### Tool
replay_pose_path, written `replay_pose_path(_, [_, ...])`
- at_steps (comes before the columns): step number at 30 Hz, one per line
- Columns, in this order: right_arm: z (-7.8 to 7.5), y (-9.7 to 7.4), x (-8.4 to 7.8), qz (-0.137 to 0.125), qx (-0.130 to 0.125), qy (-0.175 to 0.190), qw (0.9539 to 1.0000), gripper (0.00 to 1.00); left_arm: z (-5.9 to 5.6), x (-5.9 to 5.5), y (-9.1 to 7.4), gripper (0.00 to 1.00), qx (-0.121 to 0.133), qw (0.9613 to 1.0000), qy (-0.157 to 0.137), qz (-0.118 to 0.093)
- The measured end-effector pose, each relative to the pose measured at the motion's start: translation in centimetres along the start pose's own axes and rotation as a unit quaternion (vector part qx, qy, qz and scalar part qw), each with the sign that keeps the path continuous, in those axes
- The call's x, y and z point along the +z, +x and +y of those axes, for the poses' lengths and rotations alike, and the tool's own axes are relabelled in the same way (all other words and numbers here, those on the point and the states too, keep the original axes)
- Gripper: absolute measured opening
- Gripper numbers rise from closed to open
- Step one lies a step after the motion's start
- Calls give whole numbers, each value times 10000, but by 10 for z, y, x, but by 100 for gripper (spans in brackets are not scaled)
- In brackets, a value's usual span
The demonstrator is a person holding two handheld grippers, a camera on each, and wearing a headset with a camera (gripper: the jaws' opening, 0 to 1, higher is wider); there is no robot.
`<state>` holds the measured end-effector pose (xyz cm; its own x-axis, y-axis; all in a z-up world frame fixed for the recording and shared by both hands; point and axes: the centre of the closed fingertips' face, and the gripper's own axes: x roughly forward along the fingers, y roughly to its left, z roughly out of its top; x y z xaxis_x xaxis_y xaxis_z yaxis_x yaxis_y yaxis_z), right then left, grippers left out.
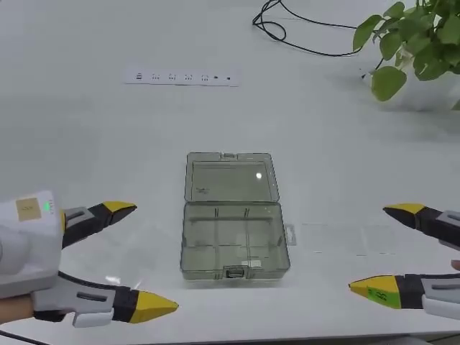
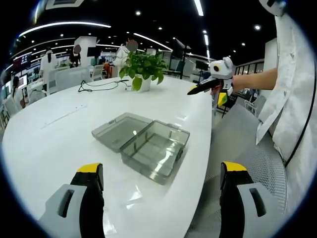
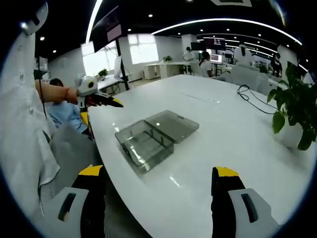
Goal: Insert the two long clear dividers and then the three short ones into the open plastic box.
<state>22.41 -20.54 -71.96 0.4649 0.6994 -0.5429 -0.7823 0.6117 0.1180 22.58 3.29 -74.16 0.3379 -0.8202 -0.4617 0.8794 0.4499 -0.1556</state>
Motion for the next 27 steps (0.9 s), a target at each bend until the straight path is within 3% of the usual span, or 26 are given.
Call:
replay_pose_path(19, [-3, -3, -1, -20, -55, 7, 10000, 89, 1, 1, 2, 100, 16, 10000, 15, 14])
replay_pose_path(27, [-2, -3, -1, -23, -59, 9, 10000, 89, 14, -5, -4, 97, 210, 9997, -111, 66])
